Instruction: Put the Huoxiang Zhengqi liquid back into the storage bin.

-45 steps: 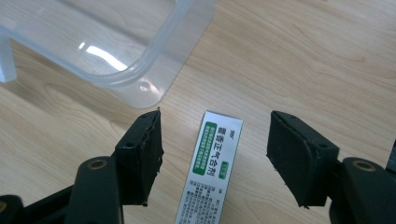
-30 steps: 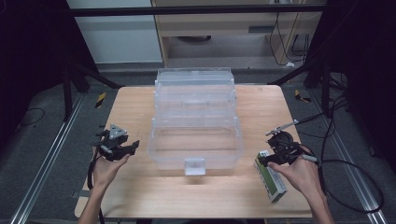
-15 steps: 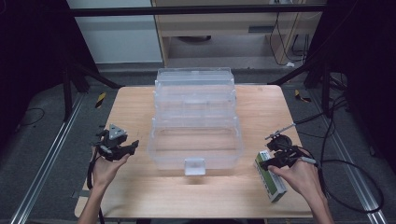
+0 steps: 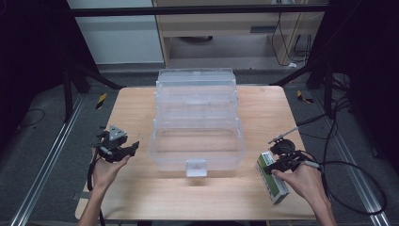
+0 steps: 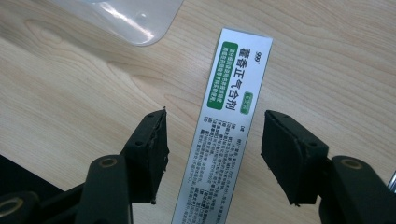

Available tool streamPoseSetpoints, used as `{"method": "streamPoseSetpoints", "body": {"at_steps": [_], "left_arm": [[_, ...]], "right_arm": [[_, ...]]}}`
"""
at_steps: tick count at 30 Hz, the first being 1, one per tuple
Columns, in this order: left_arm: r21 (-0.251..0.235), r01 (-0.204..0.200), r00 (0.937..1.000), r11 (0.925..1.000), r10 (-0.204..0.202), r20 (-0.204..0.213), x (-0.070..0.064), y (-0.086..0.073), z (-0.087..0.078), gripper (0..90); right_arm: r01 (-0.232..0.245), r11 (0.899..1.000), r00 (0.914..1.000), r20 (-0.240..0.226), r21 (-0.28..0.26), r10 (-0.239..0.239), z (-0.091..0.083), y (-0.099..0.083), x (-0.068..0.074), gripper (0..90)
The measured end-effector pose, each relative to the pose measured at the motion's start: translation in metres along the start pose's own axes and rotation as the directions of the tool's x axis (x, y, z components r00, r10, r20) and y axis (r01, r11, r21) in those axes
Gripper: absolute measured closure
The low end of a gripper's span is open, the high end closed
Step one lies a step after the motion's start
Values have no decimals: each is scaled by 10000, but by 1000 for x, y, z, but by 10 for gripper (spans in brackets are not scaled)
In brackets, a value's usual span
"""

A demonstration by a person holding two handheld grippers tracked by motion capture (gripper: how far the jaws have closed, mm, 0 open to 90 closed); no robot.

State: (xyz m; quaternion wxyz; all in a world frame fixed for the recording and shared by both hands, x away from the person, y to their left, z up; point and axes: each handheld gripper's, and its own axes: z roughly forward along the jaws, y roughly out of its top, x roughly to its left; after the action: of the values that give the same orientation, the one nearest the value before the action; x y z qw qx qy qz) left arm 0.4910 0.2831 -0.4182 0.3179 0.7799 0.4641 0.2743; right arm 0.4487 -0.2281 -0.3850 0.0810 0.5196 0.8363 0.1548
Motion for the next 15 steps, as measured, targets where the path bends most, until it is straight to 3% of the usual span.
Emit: {"method": "streamPoseSetpoints", "body": {"at_steps": [15], "left_arm": [[86,-75,9999,9999,76,-79,0,0,1,454]], "right_arm": [[-73,9993,10000,-17,354,74,4,-1,0,462]]}}
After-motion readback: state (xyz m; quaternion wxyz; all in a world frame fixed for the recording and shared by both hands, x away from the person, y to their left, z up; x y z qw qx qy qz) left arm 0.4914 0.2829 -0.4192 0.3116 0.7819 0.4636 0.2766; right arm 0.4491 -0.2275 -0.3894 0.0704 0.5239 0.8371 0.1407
